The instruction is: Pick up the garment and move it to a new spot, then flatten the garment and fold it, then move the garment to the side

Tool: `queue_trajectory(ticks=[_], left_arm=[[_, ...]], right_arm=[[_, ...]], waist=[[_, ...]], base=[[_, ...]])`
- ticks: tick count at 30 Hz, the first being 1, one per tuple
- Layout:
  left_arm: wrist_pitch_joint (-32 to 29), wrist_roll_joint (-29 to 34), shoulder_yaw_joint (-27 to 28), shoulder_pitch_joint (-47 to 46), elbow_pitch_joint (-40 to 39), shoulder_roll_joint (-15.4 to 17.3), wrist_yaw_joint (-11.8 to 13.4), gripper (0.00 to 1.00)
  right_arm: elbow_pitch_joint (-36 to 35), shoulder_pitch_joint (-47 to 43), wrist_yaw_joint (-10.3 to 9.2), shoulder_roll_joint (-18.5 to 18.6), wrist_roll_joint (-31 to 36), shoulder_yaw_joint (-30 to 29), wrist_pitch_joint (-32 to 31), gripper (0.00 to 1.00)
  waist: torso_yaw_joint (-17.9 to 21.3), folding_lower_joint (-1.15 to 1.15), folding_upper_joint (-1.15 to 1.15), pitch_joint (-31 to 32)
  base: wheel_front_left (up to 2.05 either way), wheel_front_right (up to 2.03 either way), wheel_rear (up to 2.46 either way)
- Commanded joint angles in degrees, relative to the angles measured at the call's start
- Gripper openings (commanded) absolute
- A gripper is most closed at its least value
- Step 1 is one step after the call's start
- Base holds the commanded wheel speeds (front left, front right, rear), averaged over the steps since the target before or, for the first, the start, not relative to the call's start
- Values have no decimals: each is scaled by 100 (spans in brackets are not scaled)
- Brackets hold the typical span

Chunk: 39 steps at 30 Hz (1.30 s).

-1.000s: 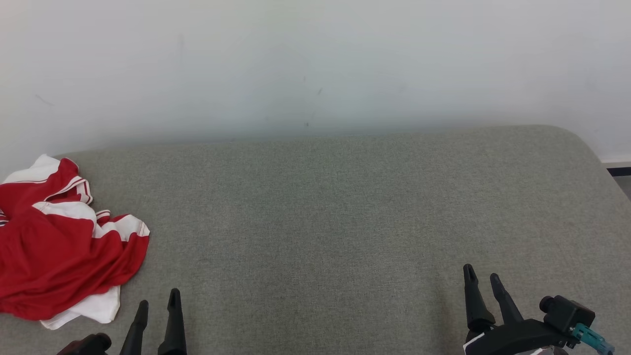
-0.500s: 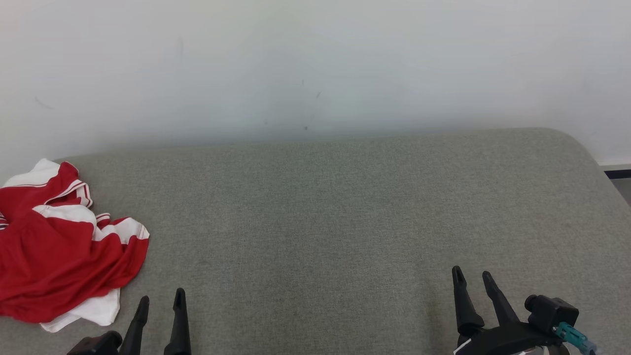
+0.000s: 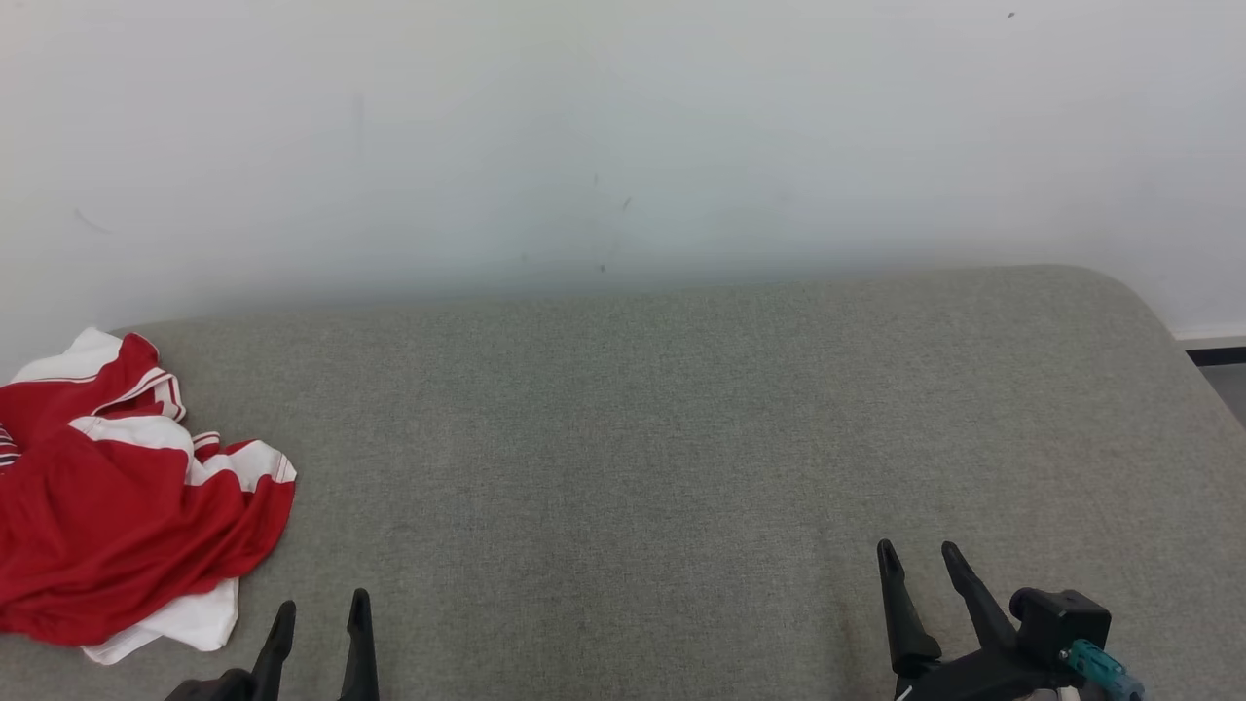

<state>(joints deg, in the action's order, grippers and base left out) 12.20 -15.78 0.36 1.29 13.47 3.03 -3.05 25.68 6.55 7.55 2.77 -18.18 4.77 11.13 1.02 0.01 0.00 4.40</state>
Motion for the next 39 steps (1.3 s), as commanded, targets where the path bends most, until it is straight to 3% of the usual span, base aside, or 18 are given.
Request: queue_trajectory(ticks=[1, 26, 39], left_arm=[[60, 153, 3, 29, 1, 17, -8, 100], [312, 987, 39, 23, 163, -4, -2, 100], [303, 928, 63, -9, 201, -11, -3, 100]], right_arm=[[-5, 31, -10, 15, 135, 2, 46, 100], [116, 29, -12, 16, 1045, 158, 247, 100], [148, 34, -13, 16, 941, 145, 262, 100]], waist=[[1, -1, 0, 14], [21, -1, 0, 67], [12, -1, 0, 65]], base=[[0, 0, 0], [0, 0, 0], [0, 0, 0]])
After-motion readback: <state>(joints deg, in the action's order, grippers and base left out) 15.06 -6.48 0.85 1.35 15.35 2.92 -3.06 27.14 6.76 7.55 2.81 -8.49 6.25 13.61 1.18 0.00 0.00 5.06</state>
